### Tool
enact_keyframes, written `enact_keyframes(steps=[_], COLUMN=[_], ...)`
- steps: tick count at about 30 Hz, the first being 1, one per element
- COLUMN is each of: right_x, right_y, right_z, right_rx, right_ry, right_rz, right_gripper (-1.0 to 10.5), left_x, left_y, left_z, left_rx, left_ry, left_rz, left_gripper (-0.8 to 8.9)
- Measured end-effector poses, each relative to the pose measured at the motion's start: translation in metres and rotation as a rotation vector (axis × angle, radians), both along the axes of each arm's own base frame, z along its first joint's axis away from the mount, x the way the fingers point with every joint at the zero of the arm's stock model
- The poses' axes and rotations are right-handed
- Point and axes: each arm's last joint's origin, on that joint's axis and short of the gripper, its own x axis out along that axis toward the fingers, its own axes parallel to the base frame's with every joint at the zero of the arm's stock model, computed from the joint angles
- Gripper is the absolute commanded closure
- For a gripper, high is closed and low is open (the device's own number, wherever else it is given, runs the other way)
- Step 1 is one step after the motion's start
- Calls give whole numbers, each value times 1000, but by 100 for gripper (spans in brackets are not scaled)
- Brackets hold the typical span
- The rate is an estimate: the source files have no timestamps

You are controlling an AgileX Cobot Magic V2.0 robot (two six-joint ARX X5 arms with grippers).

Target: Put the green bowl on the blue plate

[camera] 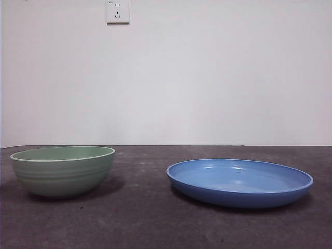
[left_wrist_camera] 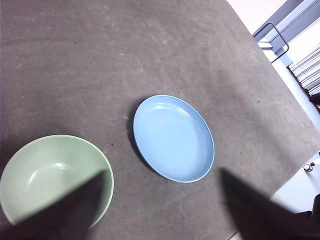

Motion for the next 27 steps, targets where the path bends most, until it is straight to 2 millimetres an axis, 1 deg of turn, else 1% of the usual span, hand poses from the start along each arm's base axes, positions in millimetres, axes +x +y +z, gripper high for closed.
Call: enact_keyframes(steps=[1,2,3,13,16,20,27], right_x=[0,0,0,0,0,0,0], right_y=[0,0,0,0,0,0,0], right_z=[0,0,0,0,0,0,0], right_rx=[0,0,0,-1,1,1,1], right_ry=[0,0,0,0,2,1,2], right_rz=[0,0,0,2,4,4,4], right_gripper=[345,312,302,303,303,303,303], left_x=[0,0,0,1,8,32,75], left_y=[0,0,0,0,1,5,10], left_z=[0,0,0,-1,-6,-24,-62], left_rx=[1,2,3,15,27,66,272], left_ry=[-2,-2,-5,-8,39,164,301], left_rz=[-2,-2,-3,-13,-3,35,195], left_gripper=[210,210,210,213,215,219,220])
